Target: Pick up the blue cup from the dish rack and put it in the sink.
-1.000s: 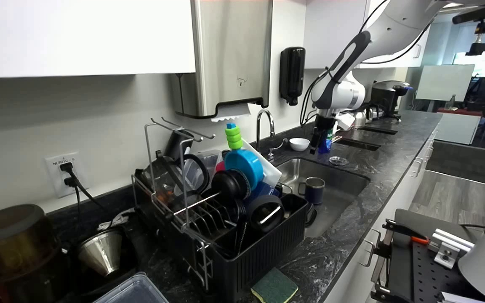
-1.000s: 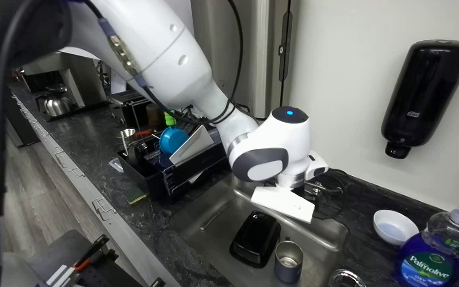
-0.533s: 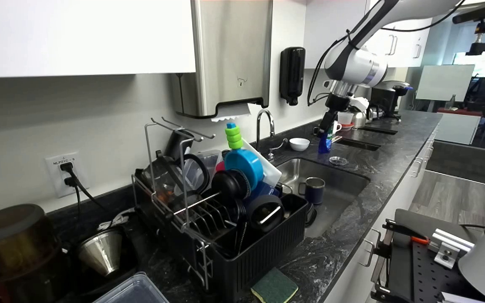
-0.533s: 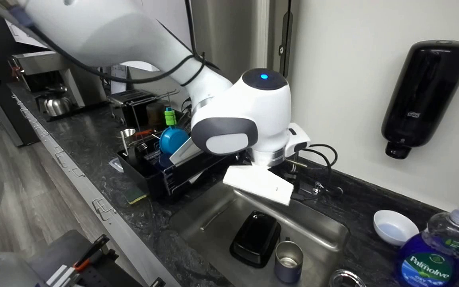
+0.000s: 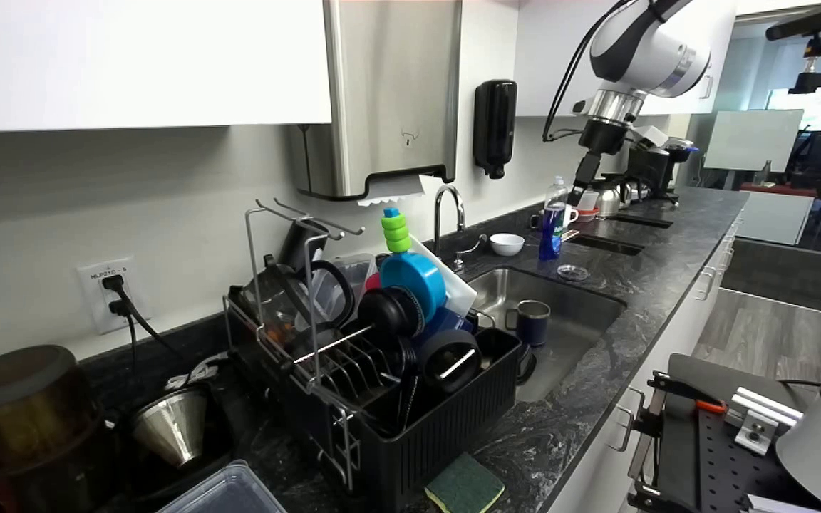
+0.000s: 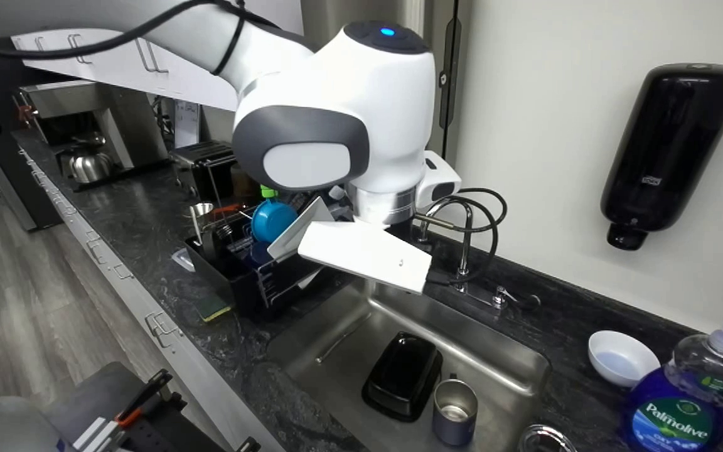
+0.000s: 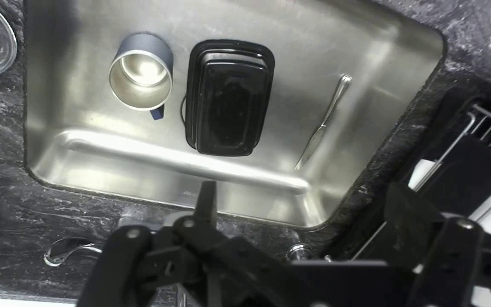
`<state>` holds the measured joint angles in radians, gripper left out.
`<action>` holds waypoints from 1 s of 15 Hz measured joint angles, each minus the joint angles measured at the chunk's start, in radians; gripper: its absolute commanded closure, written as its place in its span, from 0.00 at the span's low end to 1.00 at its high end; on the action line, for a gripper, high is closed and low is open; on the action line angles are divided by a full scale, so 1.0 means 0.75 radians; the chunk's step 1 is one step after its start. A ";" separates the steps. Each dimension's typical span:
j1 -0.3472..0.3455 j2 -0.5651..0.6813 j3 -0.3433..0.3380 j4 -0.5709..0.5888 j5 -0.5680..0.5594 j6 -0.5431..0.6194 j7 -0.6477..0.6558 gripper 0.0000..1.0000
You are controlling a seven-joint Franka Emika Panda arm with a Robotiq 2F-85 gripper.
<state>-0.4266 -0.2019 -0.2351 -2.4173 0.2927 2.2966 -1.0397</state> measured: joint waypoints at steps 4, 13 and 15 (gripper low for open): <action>0.083 -0.059 -0.060 -0.004 -0.103 -0.079 0.033 0.00; 0.190 -0.040 -0.119 -0.019 -0.020 -0.074 0.206 0.00; 0.192 -0.027 -0.135 -0.020 0.036 -0.062 0.273 0.00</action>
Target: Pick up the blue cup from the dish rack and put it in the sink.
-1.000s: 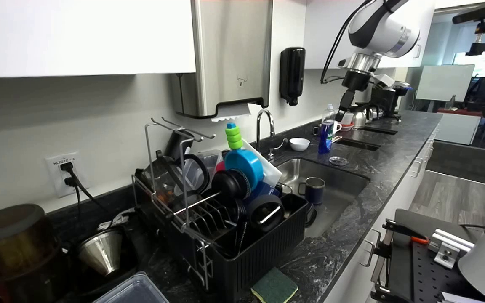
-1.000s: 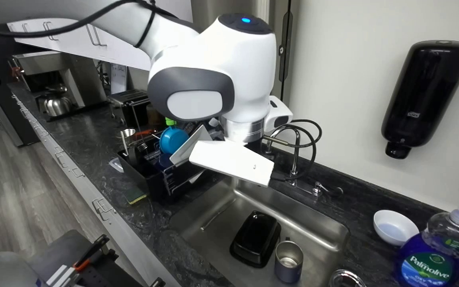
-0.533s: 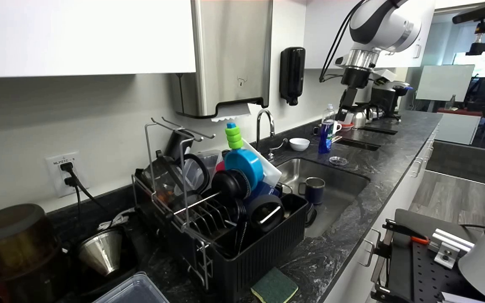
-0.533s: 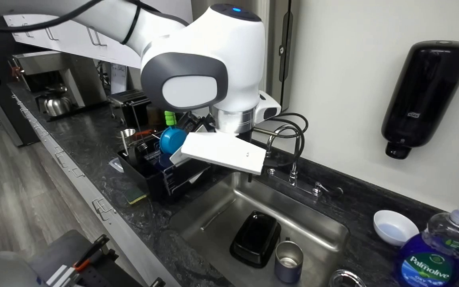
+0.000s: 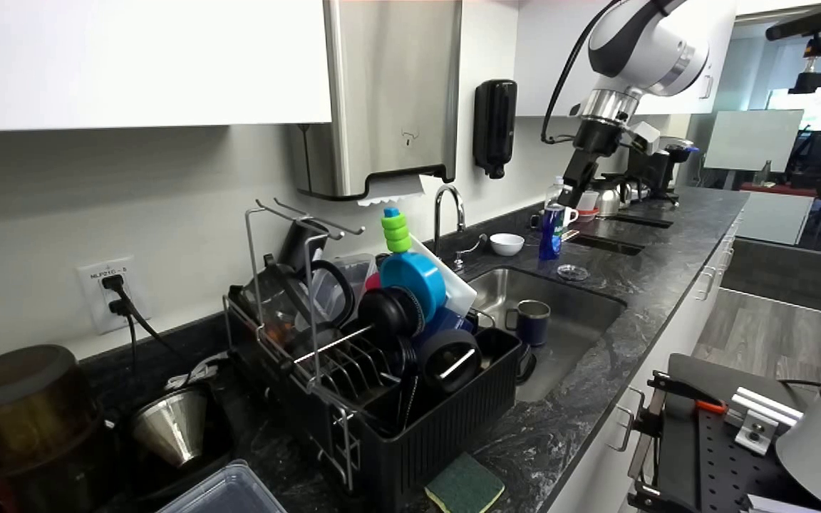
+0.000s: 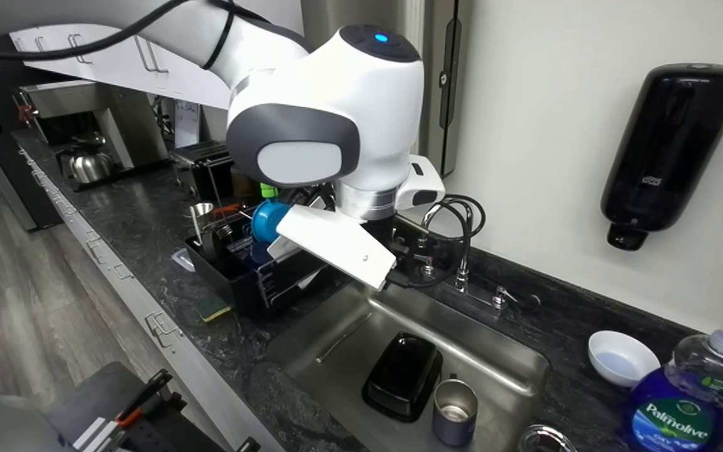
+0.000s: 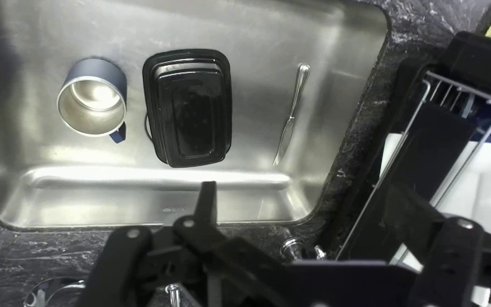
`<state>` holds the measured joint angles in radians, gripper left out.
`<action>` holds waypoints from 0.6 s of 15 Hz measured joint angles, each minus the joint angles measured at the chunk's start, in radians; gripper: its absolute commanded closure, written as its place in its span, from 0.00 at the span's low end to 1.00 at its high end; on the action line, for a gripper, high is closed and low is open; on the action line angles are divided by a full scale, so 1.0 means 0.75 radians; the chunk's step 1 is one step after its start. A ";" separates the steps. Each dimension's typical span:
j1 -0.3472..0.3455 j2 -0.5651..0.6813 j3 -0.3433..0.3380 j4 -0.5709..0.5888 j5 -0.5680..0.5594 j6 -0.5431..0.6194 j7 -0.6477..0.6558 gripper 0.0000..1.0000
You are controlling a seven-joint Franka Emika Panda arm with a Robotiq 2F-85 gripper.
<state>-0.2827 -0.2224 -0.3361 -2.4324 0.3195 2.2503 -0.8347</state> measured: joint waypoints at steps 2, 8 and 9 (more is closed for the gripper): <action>0.000 0.012 -0.023 -0.005 0.034 0.023 0.043 0.00; 0.008 0.014 -0.030 -0.004 0.033 0.026 0.045 0.00; 0.008 0.014 -0.030 -0.004 0.033 0.026 0.045 0.00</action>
